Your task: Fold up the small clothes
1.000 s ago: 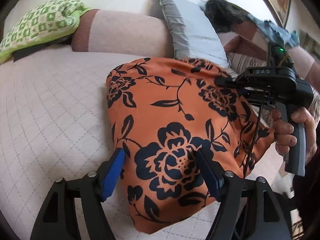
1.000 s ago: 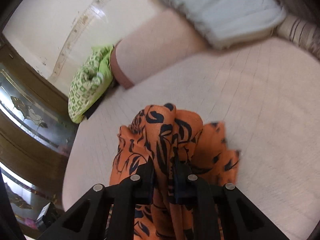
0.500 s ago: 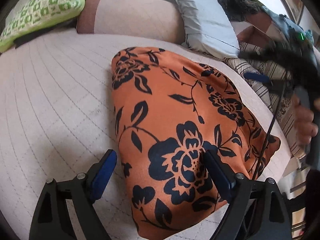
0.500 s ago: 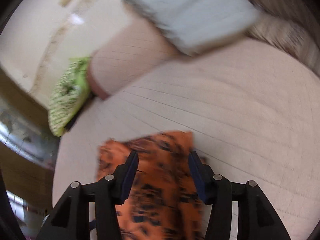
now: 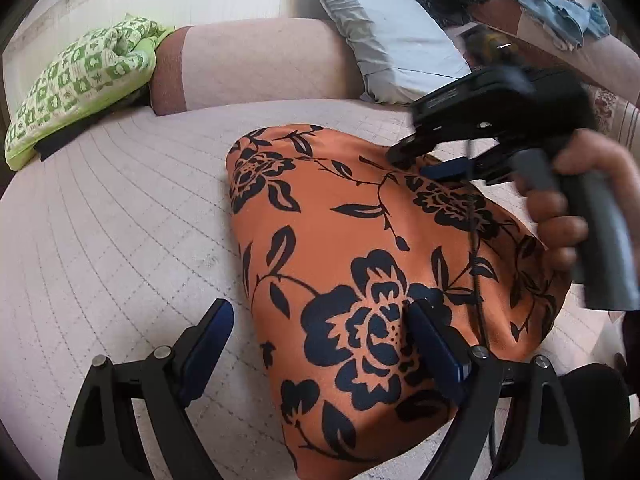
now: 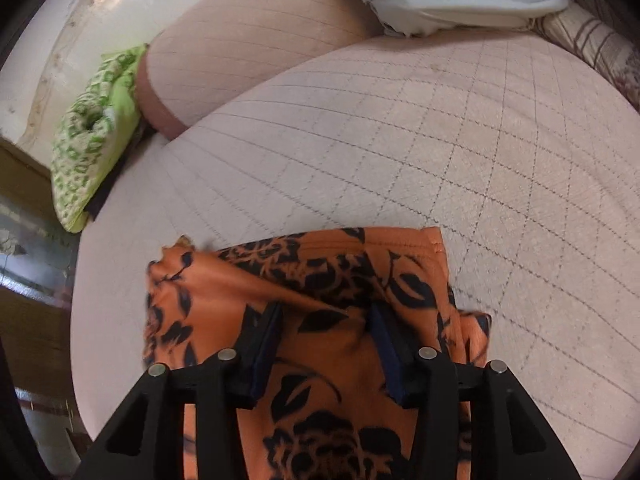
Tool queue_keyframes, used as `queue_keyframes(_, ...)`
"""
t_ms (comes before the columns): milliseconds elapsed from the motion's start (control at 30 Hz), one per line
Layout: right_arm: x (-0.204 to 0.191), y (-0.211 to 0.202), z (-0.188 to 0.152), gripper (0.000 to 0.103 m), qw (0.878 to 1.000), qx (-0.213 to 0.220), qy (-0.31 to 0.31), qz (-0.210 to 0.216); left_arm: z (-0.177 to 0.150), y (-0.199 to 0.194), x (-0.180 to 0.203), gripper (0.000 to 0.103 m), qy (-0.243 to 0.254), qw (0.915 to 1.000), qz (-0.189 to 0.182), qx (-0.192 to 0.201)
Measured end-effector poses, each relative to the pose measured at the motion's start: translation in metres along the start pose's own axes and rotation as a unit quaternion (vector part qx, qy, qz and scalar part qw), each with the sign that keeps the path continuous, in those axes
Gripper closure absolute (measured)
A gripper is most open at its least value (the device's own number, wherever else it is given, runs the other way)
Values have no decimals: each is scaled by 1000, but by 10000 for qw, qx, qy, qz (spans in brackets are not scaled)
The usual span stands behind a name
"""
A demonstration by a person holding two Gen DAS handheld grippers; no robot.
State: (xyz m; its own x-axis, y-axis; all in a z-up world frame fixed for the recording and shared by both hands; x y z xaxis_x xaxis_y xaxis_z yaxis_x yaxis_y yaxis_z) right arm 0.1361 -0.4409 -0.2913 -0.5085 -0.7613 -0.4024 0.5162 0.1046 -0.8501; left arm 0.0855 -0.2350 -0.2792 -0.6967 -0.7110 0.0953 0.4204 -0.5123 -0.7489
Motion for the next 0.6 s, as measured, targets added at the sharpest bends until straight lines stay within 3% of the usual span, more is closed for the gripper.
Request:
queue_keyframes(133,12,-40,-23,52,9995,27,23,328,2,2,6,13,104,9999,90,48)
queue_keyframes(300,6,-74,-64,52,9982,34,-464,368,1,2,9,14,144,9998,140,43)
queue_keyframes(467,24,-79,-103,52,9987,-72,-481,172,-1,2,6,14,125,9998,170,36)
queue_keyframes(600,48,-48,-117,49,9975,-265,-500,-423,-2,2,5,13,166,9996,234,50)
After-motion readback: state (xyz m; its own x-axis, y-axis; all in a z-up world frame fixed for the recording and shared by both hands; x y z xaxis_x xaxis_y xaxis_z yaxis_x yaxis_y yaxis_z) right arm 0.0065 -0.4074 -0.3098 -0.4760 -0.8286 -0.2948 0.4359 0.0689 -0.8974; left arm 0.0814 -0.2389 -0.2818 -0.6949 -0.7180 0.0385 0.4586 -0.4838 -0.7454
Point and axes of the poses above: each gripper's, at about its wrist camera, not at the fingertips, and y roughly the way its jaws point, x to its right, z to its top, the point moved 7 cm from there along y, roughly the way its jaws point
